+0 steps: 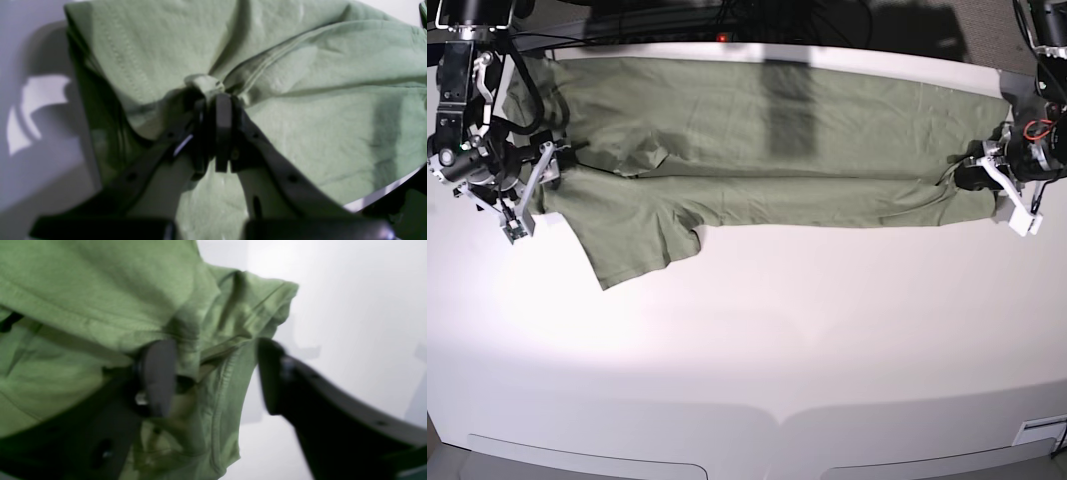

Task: Fold the T-shirt properly
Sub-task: 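Pull the folded shirt toward the robot with both grippers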

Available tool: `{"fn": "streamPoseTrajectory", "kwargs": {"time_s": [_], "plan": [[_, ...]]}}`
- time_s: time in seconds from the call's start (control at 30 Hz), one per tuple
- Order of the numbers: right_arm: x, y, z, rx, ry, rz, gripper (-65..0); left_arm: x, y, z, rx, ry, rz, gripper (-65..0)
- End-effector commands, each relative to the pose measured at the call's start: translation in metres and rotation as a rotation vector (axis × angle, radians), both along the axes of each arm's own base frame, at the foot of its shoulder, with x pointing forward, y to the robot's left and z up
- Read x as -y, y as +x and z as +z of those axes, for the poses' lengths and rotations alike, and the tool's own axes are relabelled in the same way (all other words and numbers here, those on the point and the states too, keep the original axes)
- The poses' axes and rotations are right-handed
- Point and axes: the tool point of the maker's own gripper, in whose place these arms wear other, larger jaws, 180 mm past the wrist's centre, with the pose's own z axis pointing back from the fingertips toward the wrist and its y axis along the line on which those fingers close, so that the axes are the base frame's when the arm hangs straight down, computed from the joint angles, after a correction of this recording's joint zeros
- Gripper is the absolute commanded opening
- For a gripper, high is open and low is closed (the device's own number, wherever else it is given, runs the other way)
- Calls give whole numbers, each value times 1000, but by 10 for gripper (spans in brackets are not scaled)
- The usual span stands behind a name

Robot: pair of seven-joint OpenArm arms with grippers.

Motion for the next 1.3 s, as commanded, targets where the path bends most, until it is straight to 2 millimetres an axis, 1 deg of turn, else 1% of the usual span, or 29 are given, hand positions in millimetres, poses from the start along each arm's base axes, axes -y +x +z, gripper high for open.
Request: {"fn": "streamPoseTrajectory", "kwargs": {"time_s": [0.0, 0.03, 0.1, 0.17, 0.27, 0.33, 0.4, 0.43, 0.53, 0.7, 0.83, 0.93, 1.07, 1.17, 1.27], "plan": [[6, 8, 11, 38, -19, 2, -206, -7, 11, 12, 44, 15, 4, -650], [6, 9, 12, 39, -19, 2, -195, -7, 10, 12, 44, 15, 4, -650], [5, 12, 13, 56, -13, 6, -194, -7, 11, 12, 44, 15, 4, -650], [-2, 24, 20, 130, 17, 24, -194, -7, 11, 13, 45, 12, 5, -650], [-19, 43, 36, 255, 124, 30, -194, -7, 11, 13, 45, 12, 5, -650], [-26, 54, 46, 307, 179, 23, -194, -7, 11, 13, 46, 12, 5, -650], [-26, 67, 53, 341, 212, -31, -195, -7, 12, 13, 48, 12, 5, -650], [-26, 73, 53, 343, 222, -51, -195, -7, 12, 13, 48, 12, 5, -650], [-23, 92, 42, 316, 268, -118, -195, -7, 13, 14, 49, 13, 4, -650], [-15, 128, 15, 240, 373, -242, -195, -7, 11, 13, 42, 13, 1, -650], [-15, 147, -5, 157, 456, -302, -195, -7, 11, 13, 43, 13, 1, -650], [-21, 151, -14, 91, 497, -291, -195, -7, 11, 13, 43, 13, 1, -650], [-27, 151, -18, 68, 516, -278, -195, -7, 11, 13, 43, 13, 1, -650], [-31, 144, -23, 13, 498, -257, -195, -7, 12, 13, 43, 13, 1, -650], [-45, 136, -28, -51, 500, -198, -195, -7, 11, 13, 42, 13, 1, -650]]}}
